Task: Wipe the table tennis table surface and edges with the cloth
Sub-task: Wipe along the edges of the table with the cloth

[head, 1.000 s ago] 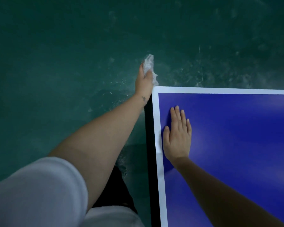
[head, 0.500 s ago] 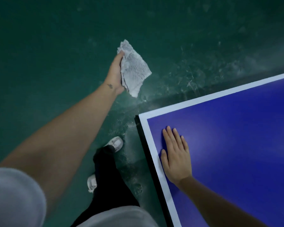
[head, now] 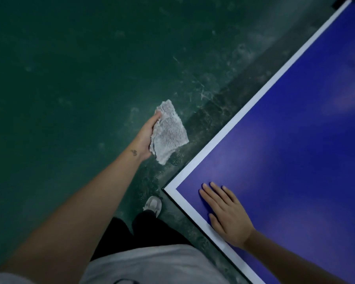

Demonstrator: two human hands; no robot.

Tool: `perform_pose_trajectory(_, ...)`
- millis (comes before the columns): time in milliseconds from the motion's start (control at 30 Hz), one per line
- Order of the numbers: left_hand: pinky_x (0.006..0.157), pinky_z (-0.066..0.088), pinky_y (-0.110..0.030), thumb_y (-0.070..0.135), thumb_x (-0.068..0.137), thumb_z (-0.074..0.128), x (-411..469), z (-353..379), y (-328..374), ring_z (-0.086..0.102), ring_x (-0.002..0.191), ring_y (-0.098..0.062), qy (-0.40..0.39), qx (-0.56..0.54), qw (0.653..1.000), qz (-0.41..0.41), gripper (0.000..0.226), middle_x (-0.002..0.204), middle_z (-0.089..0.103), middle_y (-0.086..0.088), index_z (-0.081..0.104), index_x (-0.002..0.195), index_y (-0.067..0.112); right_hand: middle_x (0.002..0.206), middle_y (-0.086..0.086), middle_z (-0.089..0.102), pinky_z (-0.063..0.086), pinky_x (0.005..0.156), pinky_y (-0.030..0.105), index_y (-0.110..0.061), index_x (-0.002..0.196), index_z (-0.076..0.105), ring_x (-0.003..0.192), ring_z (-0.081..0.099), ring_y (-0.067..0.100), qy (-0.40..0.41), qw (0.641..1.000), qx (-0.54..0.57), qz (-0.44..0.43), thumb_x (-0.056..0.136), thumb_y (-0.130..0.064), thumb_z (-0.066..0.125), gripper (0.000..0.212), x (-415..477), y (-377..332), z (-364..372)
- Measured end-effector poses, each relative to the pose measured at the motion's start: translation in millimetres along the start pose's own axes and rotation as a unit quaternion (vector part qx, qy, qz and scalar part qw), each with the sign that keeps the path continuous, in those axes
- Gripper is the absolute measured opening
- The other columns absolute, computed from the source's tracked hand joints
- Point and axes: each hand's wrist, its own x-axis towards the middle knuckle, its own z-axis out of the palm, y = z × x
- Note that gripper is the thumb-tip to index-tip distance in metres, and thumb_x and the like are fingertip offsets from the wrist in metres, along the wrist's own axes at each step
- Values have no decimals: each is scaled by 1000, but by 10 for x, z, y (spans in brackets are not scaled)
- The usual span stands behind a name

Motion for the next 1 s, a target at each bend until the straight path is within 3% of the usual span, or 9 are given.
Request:
perform_pose_trajectory(133, 105, 39, -44, 53, 86, 48, 80, 28, -20, 56, 117, -29, -18, 79, 996, -29, 54, 128, 57, -15, 54, 125, 17, 142, 4, 46, 28, 106, 35, -12, 136, 42, 131, 37, 20, 15, 995, 95, 34, 88, -17, 38, 48, 102, -21, -96)
perform_pose_trajectory(233, 114, 27, -47, 60, 77, 51, 182, 82, -50, 38, 134, -28, -35, 144, 988, -53, 79, 147, 39, -12, 37, 143, 18, 140, 7, 48, 28, 106, 28, -6, 131, 50, 128, 42, 22, 117, 957, 193, 185, 90, -11, 37, 44, 400, 35, -186)
perform_pose_trajectory(433, 114, 24, -48, 52, 90, 43, 277, 135, -45, 31, 138, -23, -80, 216, 969, -94, 66, 152, 32, -8, 30, 146, 21, 150, 9, 33, 20, 113, 31, -4, 141, 36, 140, 28, 24, 287, 751, 254, 537, 95, -3, 40, 46, 1050, 367, -312)
perform_pose_trajectory(500, 113, 22, -35, 44, 97, 35, 237, 141, -49, 32, 133, -12, -69, 226, 970, -53, 56, 153, 29, -5, 25, 148, 22, 155, 7, 24, 14, 117, 32, -6, 146, 28, 144, 16, 21, 282, 704, 243, 605, 97, -7, 37, 49, 1258, 480, -324)
perform_pose_trajectory(567, 84, 30, -22, 44, 99, 27, 107, 141, -145, 32, 121, -5, -81, 282, 956, -29, 50, 151, 27, 4, 18, 147, 34, 157, 6, 18, 8, 118, 32, -7, 148, 22, 146, 10, 20, 241, 692, 196, 651, 99, -11, 34, 51, 1400, 551, -286)
perform_pose_trajectory(633, 88, 42, -22, 43, 99, 23, -86, 186, -294, 33, 123, -3, -149, 309, 939, -21, 41, 148, 25, 13, 17, 139, 51, 158, 3, 15, 5, 118, 32, -9, 150, 18, 146, 7, 18, 208, 697, 152, 669, 100, -17, 31, 52, 1470, 574, -234)
perform_pose_trajectory(733, 115, 14, -21, 30, 102, 26, -300, 277, -583, 10, 138, 8, -191, 364, 911, 28, 43, 154, 10, 18, 10, 138, 47, 158, 1, 16, 5, 119, 31, -11, 150, 18, 146, 8, 15, 195, 693, 135, 681, 100, -20, 30, 52, 1463, 574, -187)
perform_pose_trajectory(833, 110, -8, -10, 31, 102, 27, -266, 339, -713, -11, 130, 24, -198, 440, 873, 69, 48, 146, -6, 32, -4, 132, 53, 157, 1, 18, 6, 118, 31, -12, 149, 20, 146, 9, 15, 196, 692, 123, 684, 99, -19, 32, 52, 1473, 594, -165)
perform_pose_trajectory(1000, 120, 8, -39, 25, 102, 31, 133, 491, -680, 3, 144, -3, -210, 379, 899, 66, 48, 155, 5, 13, 4, 139, 40, 158, 0, 17, 6, 118, 30, -13, 149, 19, 146, 8, 14, 187, 690, 121, 688, 98, -19, 31, 53, 1492, 584, -200)
